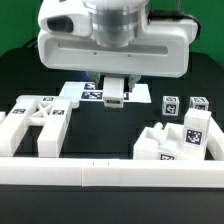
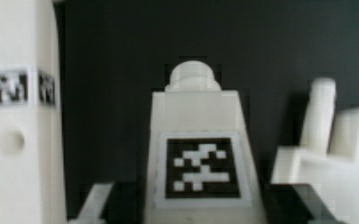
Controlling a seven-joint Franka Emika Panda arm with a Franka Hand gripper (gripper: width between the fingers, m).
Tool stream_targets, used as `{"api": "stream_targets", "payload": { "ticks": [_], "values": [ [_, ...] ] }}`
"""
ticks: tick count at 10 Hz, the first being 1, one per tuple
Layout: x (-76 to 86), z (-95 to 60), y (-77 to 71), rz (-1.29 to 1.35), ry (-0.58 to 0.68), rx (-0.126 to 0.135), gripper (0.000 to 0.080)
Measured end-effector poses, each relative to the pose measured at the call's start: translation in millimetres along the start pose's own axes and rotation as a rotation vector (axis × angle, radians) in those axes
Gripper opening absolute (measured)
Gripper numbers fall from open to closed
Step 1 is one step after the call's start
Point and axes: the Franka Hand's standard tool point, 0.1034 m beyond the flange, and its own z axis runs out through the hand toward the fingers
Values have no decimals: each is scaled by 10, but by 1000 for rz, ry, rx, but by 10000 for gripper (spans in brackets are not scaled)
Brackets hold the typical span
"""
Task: Assemble chair
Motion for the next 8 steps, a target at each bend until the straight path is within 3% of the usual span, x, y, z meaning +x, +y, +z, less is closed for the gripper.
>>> {"api": "stream_targets", "payload": {
  "ticks": [2, 4, 8],
  "values": [
    [123, -131, -134, 24, 148, 11, 287],
    [271, -233, -263, -8, 322, -2, 287],
    [320, -190, -265, -16, 593, -6, 287]
  ]
}}
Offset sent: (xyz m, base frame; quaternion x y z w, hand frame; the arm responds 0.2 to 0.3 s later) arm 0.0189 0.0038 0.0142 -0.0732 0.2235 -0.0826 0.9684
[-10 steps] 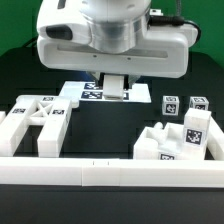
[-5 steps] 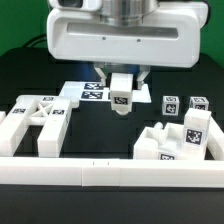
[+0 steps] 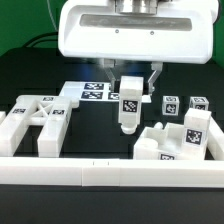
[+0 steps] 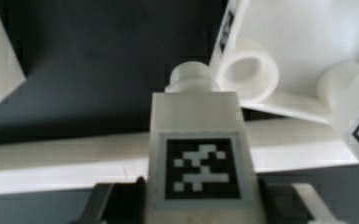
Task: Assemble chair
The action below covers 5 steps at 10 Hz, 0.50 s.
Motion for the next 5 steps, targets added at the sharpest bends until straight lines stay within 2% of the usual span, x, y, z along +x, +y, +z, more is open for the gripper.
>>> {"api": "stream_targets", "payload": {
  "ticks": [2, 4, 5],
  "values": [
    [45, -33, -176, 32, 37, 16, 287],
    [-12, 15, -303, 53, 31, 25, 287],
    [-9, 14, -295, 45, 31, 24, 287]
  ]
}}
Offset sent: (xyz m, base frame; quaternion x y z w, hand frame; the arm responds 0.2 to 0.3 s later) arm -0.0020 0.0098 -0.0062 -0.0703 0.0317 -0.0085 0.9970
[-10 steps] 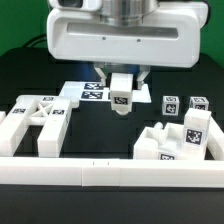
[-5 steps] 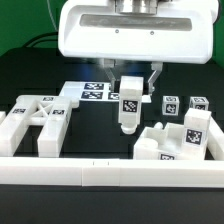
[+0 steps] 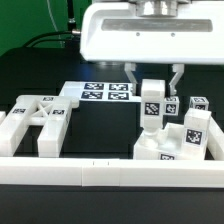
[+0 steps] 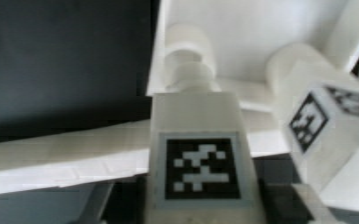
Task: Assemble chair
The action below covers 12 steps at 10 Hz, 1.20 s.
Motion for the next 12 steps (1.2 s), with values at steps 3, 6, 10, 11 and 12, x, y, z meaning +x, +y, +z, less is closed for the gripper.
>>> {"api": "stream_targets", "payload": {
  "ticks": [3, 6, 10, 11, 12],
  "values": [
    [-73, 83, -54, -13, 4, -4, 287],
    [-59, 99, 5, -30, 6, -8, 287],
    [-74, 141, 30, -38, 7, -13, 287],
    [-104, 176, 28, -40, 2, -15, 287],
    [-122, 197, 20, -43, 1, -16, 287]
  ]
}}
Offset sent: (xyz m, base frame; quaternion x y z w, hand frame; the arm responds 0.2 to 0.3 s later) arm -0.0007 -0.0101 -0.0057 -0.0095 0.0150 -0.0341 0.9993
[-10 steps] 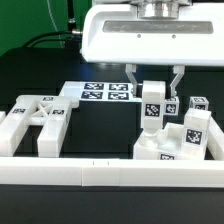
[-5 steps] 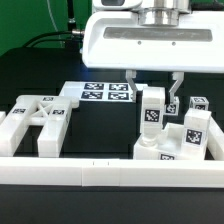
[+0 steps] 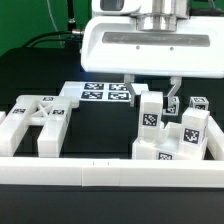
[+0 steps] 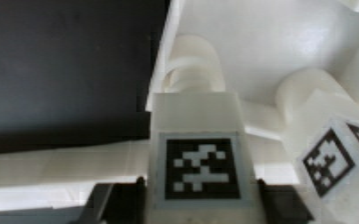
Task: Assemble chair
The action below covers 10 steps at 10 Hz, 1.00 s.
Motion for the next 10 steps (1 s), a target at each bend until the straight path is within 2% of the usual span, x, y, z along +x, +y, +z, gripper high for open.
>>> {"api": "stream_targets", "payload": {
  "ticks": [4, 5, 6, 7, 8, 10],
  "values": [
    [10, 22, -31, -7, 25, 0, 287],
    [7, 25, -30, -7, 24, 0, 367],
    [5, 28, -29, -8, 23, -1, 503],
    [4, 30, -29, -8, 23, -1, 503],
    [5, 27, -25, -8, 21, -1, 618],
    [63, -22, 24, -5, 12, 1, 640]
  ]
}}
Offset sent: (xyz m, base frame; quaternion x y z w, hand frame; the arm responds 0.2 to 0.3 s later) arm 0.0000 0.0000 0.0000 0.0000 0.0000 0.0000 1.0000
